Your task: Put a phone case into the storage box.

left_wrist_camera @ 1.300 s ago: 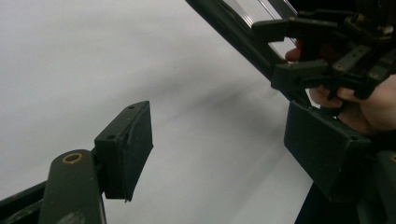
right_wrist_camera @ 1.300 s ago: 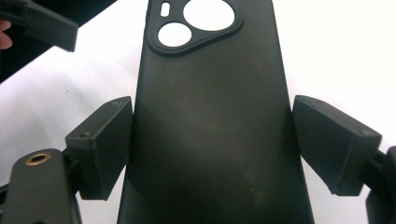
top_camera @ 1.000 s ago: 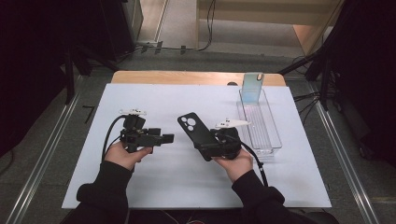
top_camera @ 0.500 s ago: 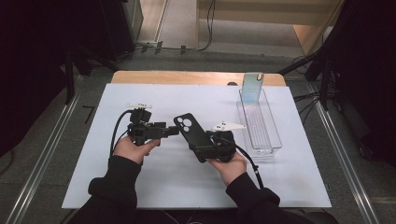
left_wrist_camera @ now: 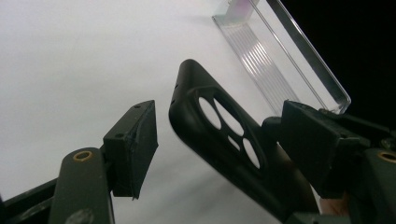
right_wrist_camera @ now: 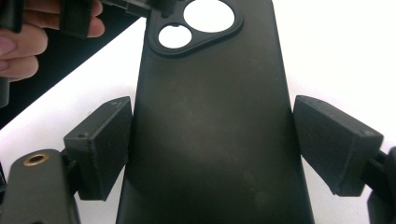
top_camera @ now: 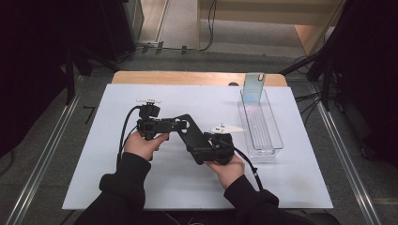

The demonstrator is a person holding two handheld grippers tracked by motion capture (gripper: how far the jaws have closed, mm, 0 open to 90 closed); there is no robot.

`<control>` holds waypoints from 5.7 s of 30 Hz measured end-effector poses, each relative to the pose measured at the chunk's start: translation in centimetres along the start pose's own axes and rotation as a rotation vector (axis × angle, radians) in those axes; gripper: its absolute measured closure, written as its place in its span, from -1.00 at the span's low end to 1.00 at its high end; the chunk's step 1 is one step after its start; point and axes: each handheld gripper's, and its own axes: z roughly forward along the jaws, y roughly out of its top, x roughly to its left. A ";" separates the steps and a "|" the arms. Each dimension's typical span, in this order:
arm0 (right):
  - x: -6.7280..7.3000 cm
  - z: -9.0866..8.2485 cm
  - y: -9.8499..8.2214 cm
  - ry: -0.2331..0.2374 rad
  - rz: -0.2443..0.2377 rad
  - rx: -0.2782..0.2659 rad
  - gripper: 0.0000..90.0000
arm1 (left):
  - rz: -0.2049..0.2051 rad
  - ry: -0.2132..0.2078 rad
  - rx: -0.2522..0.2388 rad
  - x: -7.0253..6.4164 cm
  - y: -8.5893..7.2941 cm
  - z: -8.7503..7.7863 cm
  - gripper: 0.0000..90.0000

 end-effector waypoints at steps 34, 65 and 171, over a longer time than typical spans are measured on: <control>0.9 0.8 -0.5 0.027 -0.106 -0.055 -0.75 | -0.162 -0.182 -0.073 -0.1 -0.2 -0.7 0.84; -1.6 -2.0 2.5 0.151 -0.206 0.065 -1.00 | 0.086 -0.061 -0.222 -2.0 -0.4 -2.8 0.84; -4.0 -4.2 5.4 0.019 -0.142 0.032 -0.73 | 0.255 -0.157 0.012 -0.6 -6.3 -2.7 -0.32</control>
